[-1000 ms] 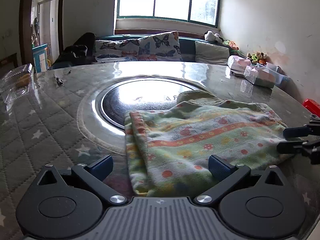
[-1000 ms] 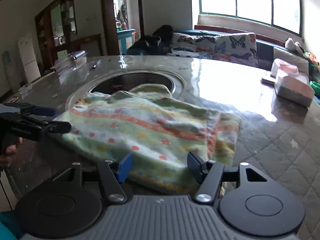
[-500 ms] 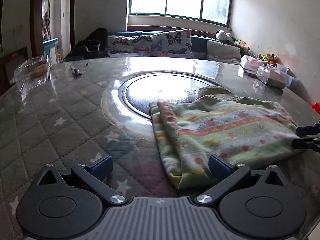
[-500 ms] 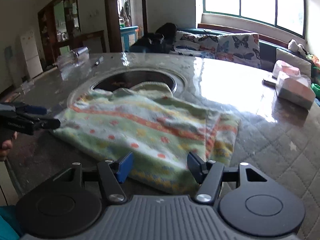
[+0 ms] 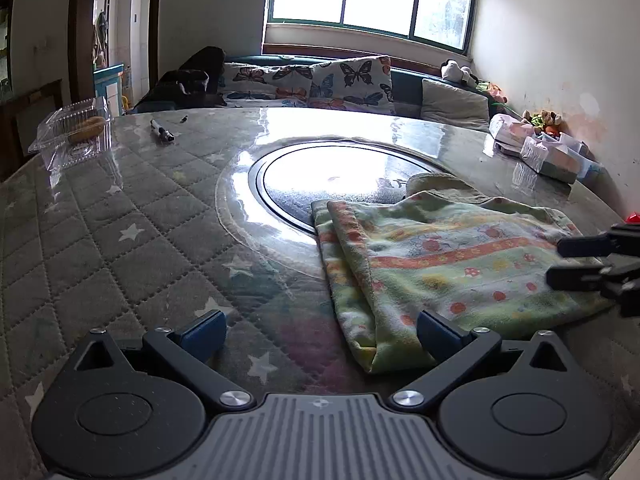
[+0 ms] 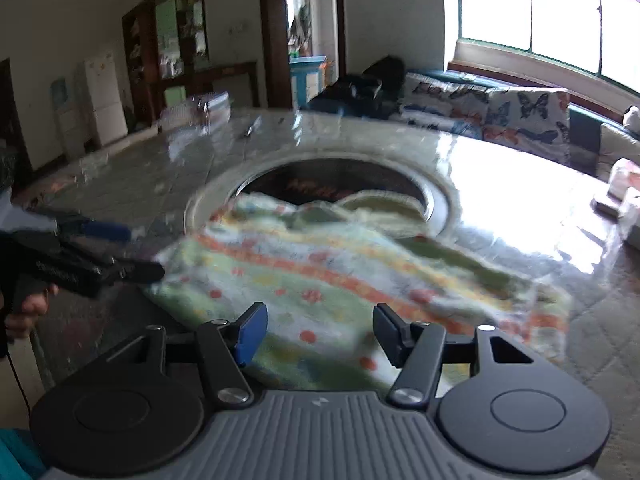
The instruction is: Fold clothes
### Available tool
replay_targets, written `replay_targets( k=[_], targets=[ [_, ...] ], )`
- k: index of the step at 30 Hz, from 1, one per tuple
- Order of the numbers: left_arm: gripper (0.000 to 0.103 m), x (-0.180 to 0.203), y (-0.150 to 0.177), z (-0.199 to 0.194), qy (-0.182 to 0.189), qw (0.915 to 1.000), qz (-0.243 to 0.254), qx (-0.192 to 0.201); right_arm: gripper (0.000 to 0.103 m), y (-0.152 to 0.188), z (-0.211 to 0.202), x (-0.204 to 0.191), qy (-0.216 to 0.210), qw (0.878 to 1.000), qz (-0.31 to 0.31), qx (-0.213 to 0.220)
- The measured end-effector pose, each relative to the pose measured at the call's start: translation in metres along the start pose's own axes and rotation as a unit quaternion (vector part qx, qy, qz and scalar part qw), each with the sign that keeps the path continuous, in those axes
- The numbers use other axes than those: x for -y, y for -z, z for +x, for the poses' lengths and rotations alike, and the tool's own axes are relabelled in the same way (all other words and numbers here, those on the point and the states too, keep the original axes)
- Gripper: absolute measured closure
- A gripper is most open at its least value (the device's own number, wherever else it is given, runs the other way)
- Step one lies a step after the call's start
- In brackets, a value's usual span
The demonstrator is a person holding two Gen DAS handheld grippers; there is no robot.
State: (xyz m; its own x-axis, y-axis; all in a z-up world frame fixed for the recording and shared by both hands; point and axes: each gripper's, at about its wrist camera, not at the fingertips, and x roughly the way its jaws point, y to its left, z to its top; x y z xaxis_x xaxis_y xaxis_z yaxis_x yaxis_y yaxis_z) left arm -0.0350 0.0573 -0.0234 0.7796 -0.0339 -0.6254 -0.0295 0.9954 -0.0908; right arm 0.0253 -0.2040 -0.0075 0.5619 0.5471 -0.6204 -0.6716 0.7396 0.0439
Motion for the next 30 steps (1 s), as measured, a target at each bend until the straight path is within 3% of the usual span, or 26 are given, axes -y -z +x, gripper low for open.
replay_targets(
  k=[12,18,22,30],
  targets=[
    [0.0,-0.001,0.0,0.001,0.003,1.0,0.005,-0.001,0.046,-0.037,0.034,0.011,-0.001,1.0,-0.008,-0.003],
    [0.0,-0.003,-0.001,0.0,0.007,1.0,0.002,-0.003,0.048,-0.04,0.051,0.014,0.006,1.0,-0.009,-0.019],
    [0.0,-0.007,-0.005,0.0,0.009,0.9999,-0.008,-0.008,0.048,-0.04,0.036,0.0,-0.002,0.999,-0.038,-0.009],
    [0.0,-0.013,0.001,-0.004,0.0,1.0,-0.004,-0.003,0.048,-0.034,0.018,-0.057,-0.069,0.991,-0.116,-0.009]
  ],
)
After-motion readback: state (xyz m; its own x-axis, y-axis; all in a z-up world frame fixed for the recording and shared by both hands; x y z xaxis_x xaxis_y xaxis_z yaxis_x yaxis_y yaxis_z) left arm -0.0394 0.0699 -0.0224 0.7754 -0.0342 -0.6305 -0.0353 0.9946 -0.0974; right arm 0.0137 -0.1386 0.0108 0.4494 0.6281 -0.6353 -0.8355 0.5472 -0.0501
